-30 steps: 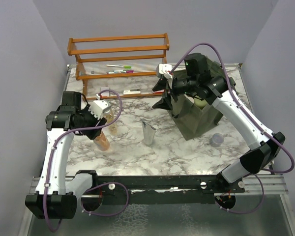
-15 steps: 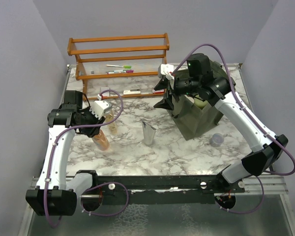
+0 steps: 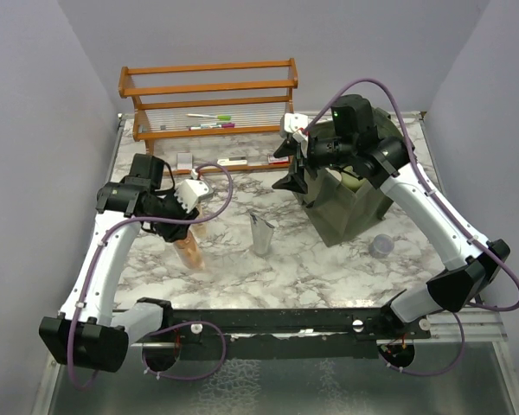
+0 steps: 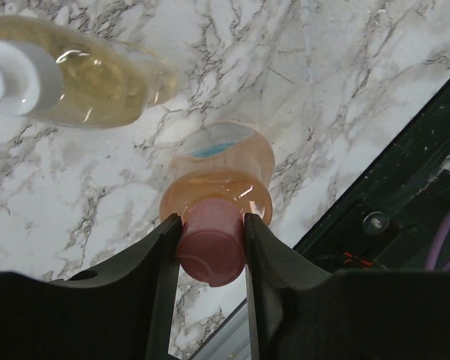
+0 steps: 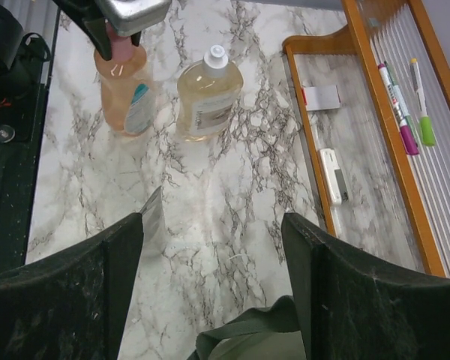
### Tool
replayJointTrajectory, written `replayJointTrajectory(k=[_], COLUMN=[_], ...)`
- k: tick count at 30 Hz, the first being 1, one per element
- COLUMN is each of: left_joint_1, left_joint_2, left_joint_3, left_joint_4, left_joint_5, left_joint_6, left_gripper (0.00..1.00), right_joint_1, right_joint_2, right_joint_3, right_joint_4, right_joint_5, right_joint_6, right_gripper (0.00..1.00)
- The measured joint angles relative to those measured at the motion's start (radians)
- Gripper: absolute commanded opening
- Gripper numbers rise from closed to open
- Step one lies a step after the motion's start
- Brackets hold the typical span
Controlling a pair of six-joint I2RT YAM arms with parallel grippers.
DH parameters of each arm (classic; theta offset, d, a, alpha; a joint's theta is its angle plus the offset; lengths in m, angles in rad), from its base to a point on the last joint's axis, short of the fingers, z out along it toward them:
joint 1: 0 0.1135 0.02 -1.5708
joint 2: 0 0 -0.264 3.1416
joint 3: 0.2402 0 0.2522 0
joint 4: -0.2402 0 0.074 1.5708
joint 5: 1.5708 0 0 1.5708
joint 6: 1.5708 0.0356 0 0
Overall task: Place the personal care products into the canvas bag
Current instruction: Pick up the care product from the center of the board, then place the care product at the center of the board.
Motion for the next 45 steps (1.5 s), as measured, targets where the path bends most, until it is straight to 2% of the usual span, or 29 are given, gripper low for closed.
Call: replayJointTrajectory(k=[8, 17, 28, 35, 40, 45], left_joint_1=[-0.132, -0.222, -0.27, -0.276, -0.276, -0.287], left_joint_2=[0.057, 0.179, 0.435, 0.613, 0.702, 0.703], left_joint_3=[0.071, 0.187, 0.463, 0.579, 0.609, 0.61], left_joint_4=[-0.047, 0.007, 0.132, 0.218, 0.256, 0.263], left_joint_5=[0.001, 0.016, 0.008, -0.047, -0.065, -0.072], left_joint_6=[-0.001, -0.028, -0.164, -0.28, -0.323, -0.343], left_gripper=[0.0, 0.0, 0.0, 0.0, 0.0, 0.0], right_joint_1=[0.0, 0.0, -0.007, -0.023, -0.03, -0.036], right_joint_2=[-0.001, -0.015, -0.091, -0.105, -0.105, -0.105], right_joint_3=[-0.013, -0.043, -0.051, -0.054, -0.068, -0.081], right_joint_4=[-0.001, -0.002, -0.008, -0.008, -0.008, -0.009], right_joint_5=[0.011, 0.015, 0.016, 0.016, 0.016, 0.017], right_joint_6=[0.0, -0.018, -0.02, -0.023, -0.024, -0.025], right_gripper=[0.74, 0.74, 0.74, 0.74, 0.74, 0.74])
